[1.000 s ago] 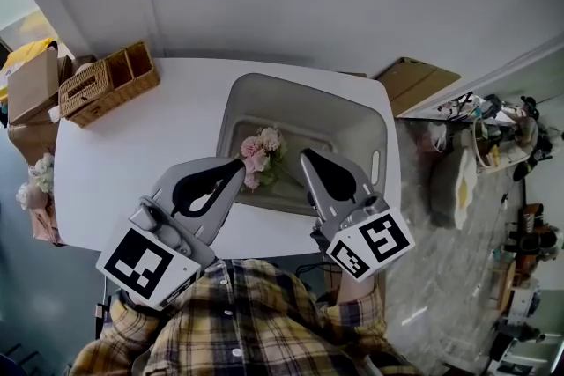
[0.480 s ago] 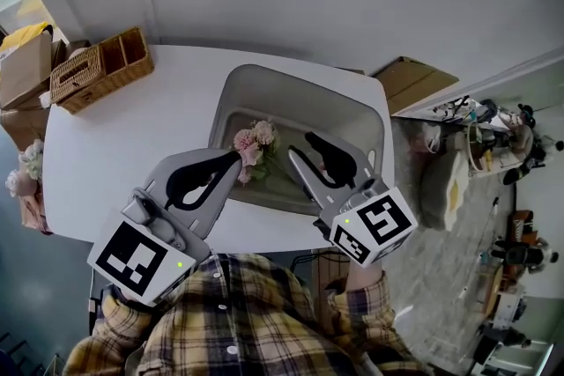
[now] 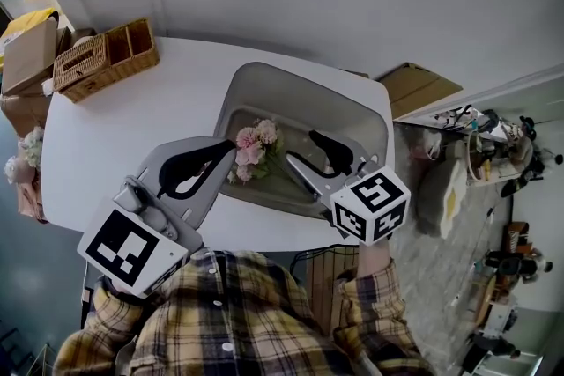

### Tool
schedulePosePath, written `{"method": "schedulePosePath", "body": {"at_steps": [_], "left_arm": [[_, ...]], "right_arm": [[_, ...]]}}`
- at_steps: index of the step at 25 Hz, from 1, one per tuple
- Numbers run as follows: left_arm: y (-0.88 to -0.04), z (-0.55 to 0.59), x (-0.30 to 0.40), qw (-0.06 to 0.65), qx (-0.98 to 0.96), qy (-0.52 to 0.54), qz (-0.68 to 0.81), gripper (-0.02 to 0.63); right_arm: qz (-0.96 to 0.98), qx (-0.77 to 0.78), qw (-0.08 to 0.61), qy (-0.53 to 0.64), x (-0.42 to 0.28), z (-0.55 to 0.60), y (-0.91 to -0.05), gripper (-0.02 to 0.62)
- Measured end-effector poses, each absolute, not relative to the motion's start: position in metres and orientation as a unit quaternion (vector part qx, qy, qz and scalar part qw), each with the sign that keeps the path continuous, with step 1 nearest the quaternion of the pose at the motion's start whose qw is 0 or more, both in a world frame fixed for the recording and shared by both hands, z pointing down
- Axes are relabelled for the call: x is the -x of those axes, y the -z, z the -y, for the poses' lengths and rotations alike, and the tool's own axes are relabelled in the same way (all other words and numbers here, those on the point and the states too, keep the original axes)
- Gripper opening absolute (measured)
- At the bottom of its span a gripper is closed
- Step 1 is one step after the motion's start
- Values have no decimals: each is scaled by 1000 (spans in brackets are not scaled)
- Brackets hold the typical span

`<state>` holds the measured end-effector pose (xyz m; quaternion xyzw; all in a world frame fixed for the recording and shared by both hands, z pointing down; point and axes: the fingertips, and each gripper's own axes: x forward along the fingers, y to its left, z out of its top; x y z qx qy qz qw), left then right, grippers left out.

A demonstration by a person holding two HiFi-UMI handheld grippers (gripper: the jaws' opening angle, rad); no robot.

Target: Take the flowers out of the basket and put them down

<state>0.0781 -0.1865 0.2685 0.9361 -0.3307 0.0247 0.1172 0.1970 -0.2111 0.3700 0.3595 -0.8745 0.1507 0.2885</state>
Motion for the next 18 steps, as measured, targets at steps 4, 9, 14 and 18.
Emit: {"method": "schedulePosePath", "body": {"at_steps": [4, 9, 14, 18], "left_arm": [[-272, 185, -79, 125, -937, -27, 326, 14], [-270, 186, -78, 117, -937, -26, 329, 14], [-272, 184, -74, 121, -935, -24, 333, 14], [-274, 184, -71, 127, -933, -21, 336, 14]], "right_arm": [[869, -333, 327, -165, -200, 210, -390, 240], [860, -307, 366, -181, -202, 209, -413, 259], [851, -285, 396, -194, -201, 210, -434, 267], [840, -270, 419, -213, -203, 215, -455, 269]]}}
